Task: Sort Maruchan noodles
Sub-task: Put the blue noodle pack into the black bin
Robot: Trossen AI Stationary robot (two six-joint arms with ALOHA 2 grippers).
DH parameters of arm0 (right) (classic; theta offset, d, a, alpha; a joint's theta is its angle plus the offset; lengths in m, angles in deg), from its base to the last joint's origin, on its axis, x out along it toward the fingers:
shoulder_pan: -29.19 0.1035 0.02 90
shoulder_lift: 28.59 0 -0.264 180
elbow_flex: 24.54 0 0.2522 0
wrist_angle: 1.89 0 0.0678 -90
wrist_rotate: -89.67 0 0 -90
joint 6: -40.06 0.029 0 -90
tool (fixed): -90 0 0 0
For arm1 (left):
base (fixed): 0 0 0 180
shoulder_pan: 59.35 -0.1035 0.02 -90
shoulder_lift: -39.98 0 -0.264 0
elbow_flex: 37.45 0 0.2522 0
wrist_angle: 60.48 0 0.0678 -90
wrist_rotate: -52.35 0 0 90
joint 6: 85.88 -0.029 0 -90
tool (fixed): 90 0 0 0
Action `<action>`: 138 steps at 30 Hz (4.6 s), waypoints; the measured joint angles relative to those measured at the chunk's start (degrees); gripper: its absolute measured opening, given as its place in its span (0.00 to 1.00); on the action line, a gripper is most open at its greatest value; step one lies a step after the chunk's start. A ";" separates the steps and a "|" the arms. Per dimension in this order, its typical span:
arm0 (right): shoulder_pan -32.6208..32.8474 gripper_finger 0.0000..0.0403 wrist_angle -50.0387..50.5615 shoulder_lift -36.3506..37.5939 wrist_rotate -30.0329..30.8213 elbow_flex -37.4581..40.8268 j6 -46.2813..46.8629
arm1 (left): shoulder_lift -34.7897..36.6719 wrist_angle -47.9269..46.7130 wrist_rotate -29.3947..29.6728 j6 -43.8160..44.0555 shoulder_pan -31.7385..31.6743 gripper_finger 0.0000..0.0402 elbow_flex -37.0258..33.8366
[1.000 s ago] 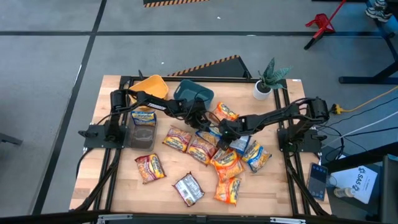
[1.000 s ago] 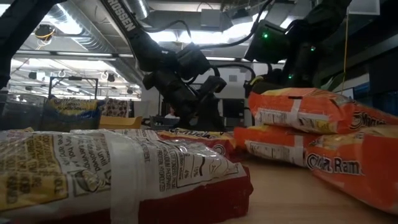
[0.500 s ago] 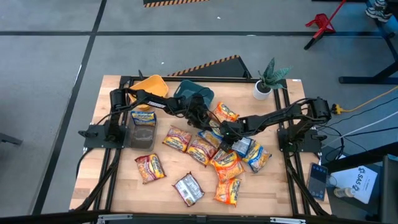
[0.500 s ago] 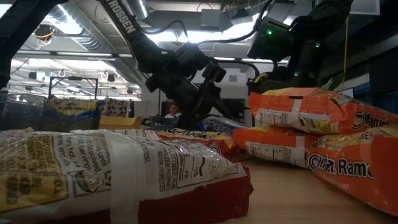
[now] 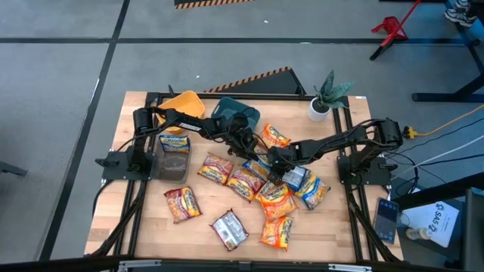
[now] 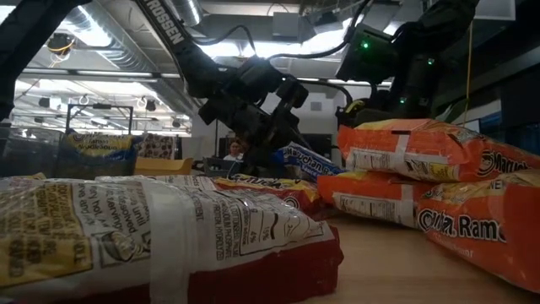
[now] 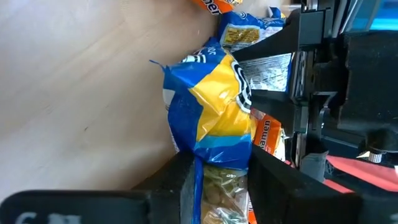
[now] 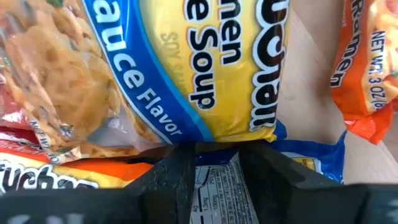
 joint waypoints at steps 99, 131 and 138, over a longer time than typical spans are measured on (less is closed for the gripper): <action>-2.89 0.68 -21.50 -25.30 3.86 -35.92 -89.25 | 60.13 -61.29 37.41 -46.14 7.30 0.31 -5.70; -5.17 0.62 -32.82 -36.26 -3.58 -40.61 -105.95 | 60.12 -63.66 40.32 -45.63 7.30 0.31 -5.70; -4.79 0.43 -28.18 -36.28 -1.69 -42.78 -103.66 | 59.93 -63.45 40.30 -44.09 7.28 0.31 -5.70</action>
